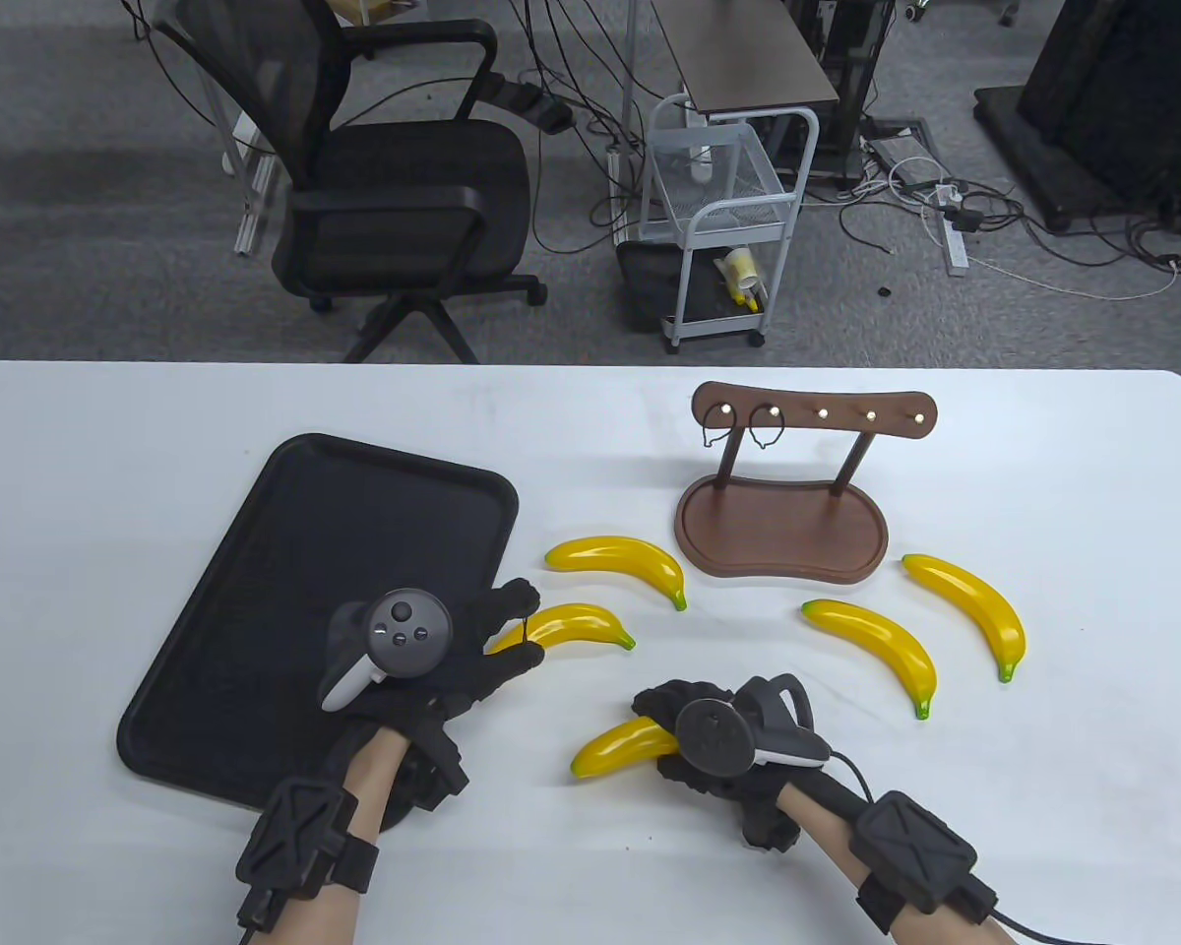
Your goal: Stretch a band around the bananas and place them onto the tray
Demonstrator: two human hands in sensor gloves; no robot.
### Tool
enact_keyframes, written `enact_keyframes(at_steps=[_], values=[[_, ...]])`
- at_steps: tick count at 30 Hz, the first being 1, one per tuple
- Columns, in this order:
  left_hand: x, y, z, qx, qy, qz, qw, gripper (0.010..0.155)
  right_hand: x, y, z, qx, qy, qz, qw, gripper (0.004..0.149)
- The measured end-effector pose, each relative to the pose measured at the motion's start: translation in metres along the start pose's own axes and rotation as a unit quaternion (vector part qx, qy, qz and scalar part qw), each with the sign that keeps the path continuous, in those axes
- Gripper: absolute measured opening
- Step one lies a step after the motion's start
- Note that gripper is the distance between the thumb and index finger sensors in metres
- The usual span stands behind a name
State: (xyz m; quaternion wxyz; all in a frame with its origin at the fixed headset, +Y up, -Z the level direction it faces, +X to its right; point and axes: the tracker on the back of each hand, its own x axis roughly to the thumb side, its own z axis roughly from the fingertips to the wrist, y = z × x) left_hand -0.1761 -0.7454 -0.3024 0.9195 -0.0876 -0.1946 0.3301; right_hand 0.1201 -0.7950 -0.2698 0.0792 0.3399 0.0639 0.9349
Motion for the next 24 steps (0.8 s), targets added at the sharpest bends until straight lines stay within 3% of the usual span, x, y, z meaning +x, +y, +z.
enact_keyframes(at_steps=[24], values=[[0.0, 0.0, 0.0, 0.002, -0.004, 0.006, 1.0, 0.069, -0.027, -0.043, -0.006, -0.03, 0.049, -0.003, 0.998, 0.069]])
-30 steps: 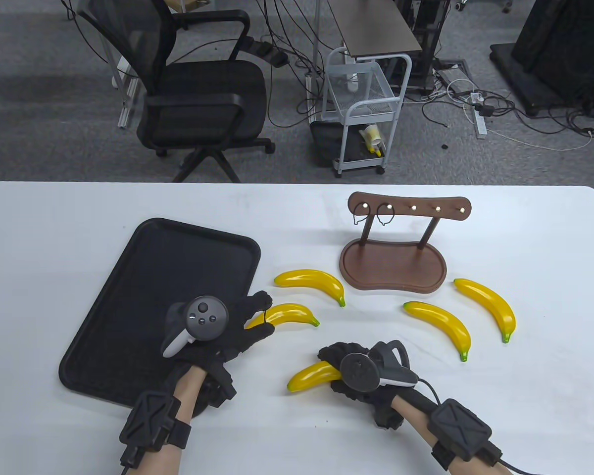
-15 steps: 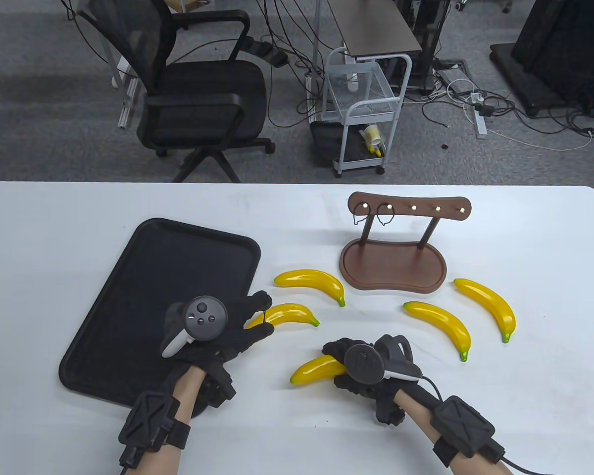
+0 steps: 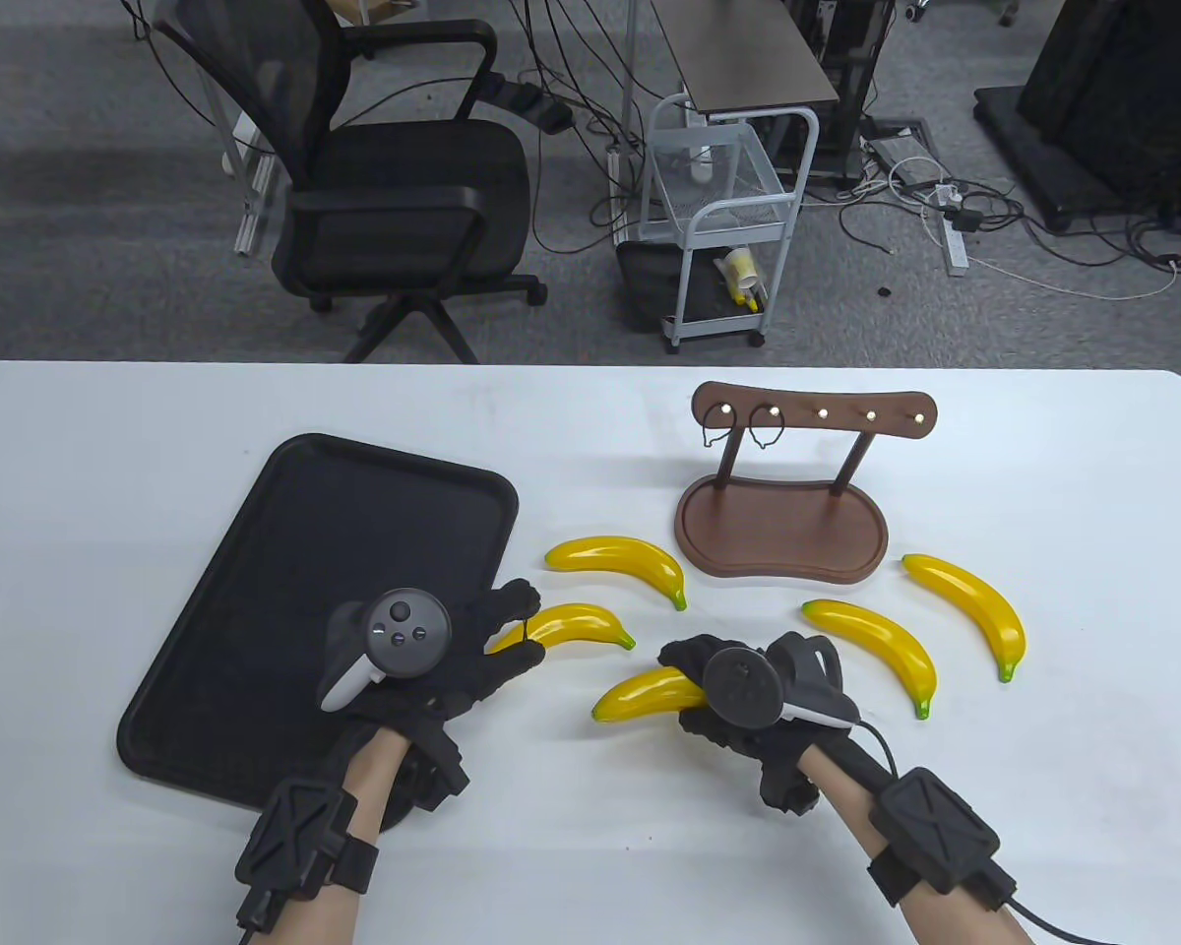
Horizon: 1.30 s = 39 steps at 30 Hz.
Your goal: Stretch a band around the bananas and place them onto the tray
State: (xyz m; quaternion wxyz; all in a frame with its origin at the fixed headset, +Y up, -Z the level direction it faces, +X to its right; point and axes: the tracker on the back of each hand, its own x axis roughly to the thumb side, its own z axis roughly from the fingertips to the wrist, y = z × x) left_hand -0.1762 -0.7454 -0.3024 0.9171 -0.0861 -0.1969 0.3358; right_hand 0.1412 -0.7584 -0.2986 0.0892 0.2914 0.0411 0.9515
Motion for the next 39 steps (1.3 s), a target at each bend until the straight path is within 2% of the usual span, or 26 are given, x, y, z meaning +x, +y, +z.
enact_keyframes(at_steps=[23, 39], values=[[-0.003, -0.003, -0.002, -0.014, 0.004, 0.05, 0.999, 0.069, -0.005, -0.033, -0.031, -0.071, 0.047, 0.027, 0.996, 0.069], [0.0, -0.022, -0.01, -0.061, 0.005, 0.11, 0.992, 0.07, 0.001, -0.029, -0.033, -0.081, 0.043, 0.013, 0.996, 0.069]])
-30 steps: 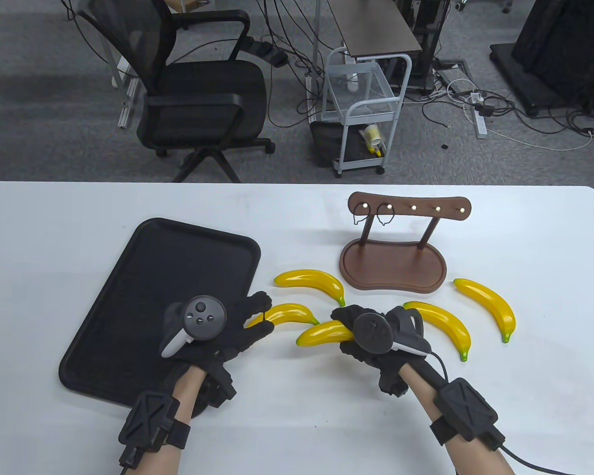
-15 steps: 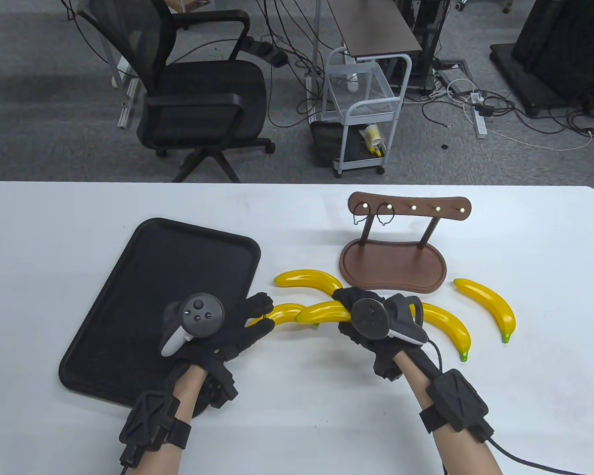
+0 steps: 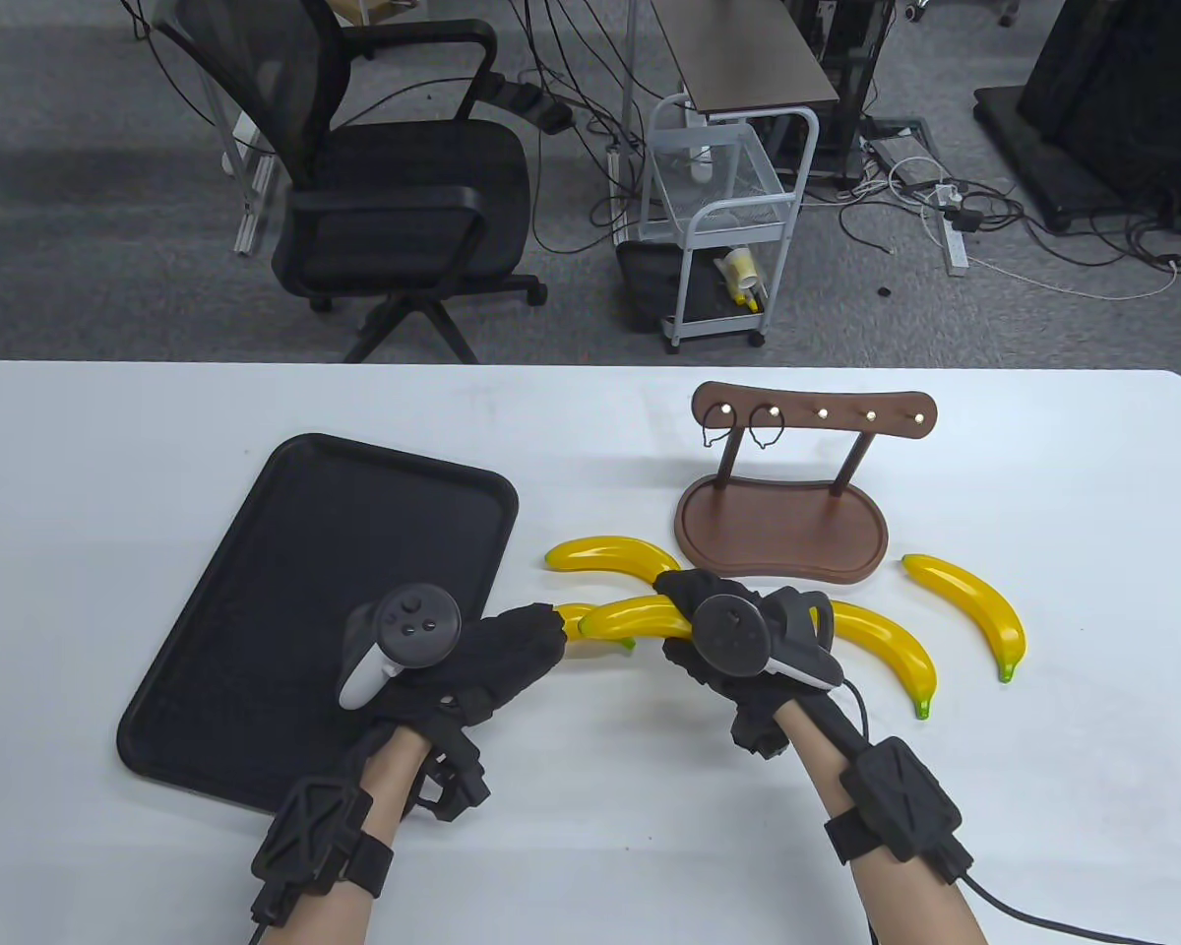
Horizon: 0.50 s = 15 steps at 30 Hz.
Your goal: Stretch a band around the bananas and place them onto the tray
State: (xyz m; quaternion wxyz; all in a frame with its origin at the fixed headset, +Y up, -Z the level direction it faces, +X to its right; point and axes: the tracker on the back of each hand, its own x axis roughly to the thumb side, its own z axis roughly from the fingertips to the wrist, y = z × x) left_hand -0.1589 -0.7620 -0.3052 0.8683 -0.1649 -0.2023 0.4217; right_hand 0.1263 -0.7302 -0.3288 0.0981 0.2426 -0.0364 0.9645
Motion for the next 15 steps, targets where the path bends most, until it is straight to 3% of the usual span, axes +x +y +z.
enact_keyframes(at_steps=[15], values=[[0.0, -0.011, -0.006, -0.035, 0.02, 0.002, 0.999, 0.079, 0.027, 0.012, -0.001, 0.013, -0.042, 0.0, 0.999, 0.069]])
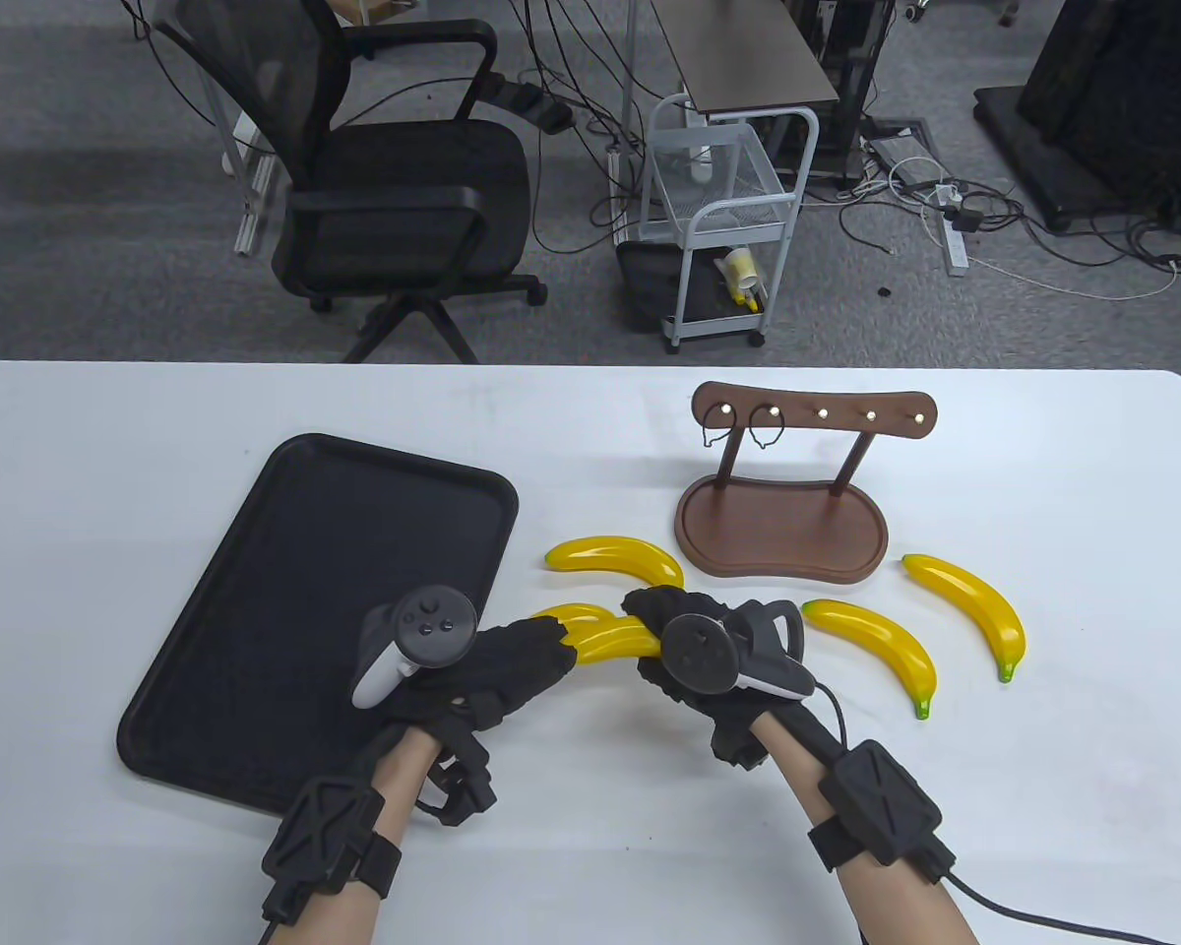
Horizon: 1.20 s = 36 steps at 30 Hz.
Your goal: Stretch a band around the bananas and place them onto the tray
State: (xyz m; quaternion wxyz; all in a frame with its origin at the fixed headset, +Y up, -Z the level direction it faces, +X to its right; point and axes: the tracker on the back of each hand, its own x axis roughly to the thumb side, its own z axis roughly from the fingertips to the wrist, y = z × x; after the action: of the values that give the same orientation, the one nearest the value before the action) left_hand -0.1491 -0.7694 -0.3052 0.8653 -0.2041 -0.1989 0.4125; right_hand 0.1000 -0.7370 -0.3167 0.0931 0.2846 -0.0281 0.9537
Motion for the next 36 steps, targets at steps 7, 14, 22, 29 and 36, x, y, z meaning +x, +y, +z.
enact_keyframes(at_steps=[7, 14, 22, 29, 36], values=[[0.001, -0.003, -0.002, -0.022, 0.0, 0.021, 1.0, 0.082, 0.011, 0.003, 0.001, -0.009, -0.016, -0.004, 1.0, 0.069], [0.001, -0.004, -0.002, -0.032, -0.006, 0.035, 0.999, 0.083, 0.023, 0.002, 0.002, -0.015, -0.034, -0.013, 0.999, 0.068], [0.001, -0.004, -0.001, -0.038, -0.01, 0.047, 0.998, 0.082, 0.029, 0.006, 0.002, -0.018, -0.045, -0.03, 0.998, 0.068], [0.002, -0.002, -0.001, -0.021, -0.005, 0.044, 0.999, 0.08, 0.023, 0.006, 0.001, -0.003, -0.042, -0.06, 0.997, 0.07], [0.001, 0.007, 0.003, 0.0, -0.014, 0.045, 0.999, 0.08, 0.007, -0.003, 0.001, 0.015, -0.036, -0.133, 0.99, 0.078]])
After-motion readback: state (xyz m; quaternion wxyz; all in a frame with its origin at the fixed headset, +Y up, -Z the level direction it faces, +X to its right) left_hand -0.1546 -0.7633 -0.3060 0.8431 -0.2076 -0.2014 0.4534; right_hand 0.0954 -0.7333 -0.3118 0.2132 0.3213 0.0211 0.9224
